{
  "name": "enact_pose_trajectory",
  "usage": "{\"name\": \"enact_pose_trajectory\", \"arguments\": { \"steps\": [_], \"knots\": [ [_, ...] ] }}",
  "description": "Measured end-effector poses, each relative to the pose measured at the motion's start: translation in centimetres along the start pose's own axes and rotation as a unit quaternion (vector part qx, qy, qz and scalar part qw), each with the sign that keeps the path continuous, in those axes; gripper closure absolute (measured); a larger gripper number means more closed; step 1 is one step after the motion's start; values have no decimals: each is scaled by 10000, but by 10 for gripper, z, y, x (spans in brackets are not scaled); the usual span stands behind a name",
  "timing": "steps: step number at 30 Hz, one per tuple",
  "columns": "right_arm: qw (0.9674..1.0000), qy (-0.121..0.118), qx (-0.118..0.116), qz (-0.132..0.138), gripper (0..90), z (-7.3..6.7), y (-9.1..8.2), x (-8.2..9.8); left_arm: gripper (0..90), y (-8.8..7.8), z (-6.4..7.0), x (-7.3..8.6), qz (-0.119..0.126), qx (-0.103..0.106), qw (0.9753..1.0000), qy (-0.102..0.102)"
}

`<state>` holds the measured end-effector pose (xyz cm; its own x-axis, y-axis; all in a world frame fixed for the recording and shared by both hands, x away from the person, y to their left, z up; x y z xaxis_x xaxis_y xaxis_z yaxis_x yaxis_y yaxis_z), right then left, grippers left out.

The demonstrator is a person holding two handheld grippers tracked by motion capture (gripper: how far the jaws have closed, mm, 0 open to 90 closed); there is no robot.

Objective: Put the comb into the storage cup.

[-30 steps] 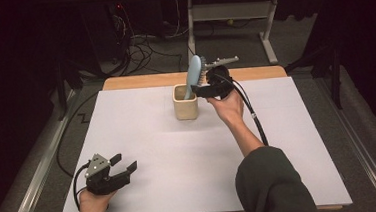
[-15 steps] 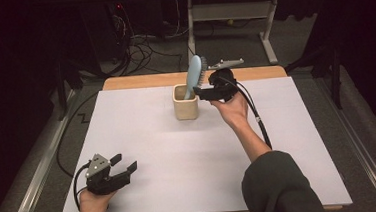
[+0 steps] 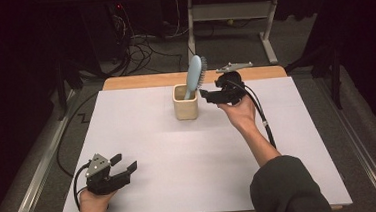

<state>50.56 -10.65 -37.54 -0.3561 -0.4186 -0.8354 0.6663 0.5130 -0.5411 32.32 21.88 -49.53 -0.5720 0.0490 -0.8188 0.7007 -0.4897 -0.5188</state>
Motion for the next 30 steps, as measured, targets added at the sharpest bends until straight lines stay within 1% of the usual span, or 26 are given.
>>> {"name": "enact_pose_trajectory", "arguments": {
  "steps": [17,30],
  "knots": [
    [9999,-76,-11,93,310,1,-17,10,342,0,0,0,-21,8,10000,2],
    [9999,-50,40,151,311,5,-28,19,342,0,0,0,-24,6,10000,-12]
  ]
}}
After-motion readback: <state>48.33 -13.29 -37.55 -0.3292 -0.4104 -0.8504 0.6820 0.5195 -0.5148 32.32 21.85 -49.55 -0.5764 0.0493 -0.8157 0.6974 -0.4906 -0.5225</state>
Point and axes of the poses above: each handheld gripper's, and its own axes: y roughly forward along the jaws, x roughly out of its underside, z roughly to its right, the point moved 6 cm from there along y, roughly forward along the jaws, and after that the axes turned 9 degrees about -y, right-handed, at the moved point
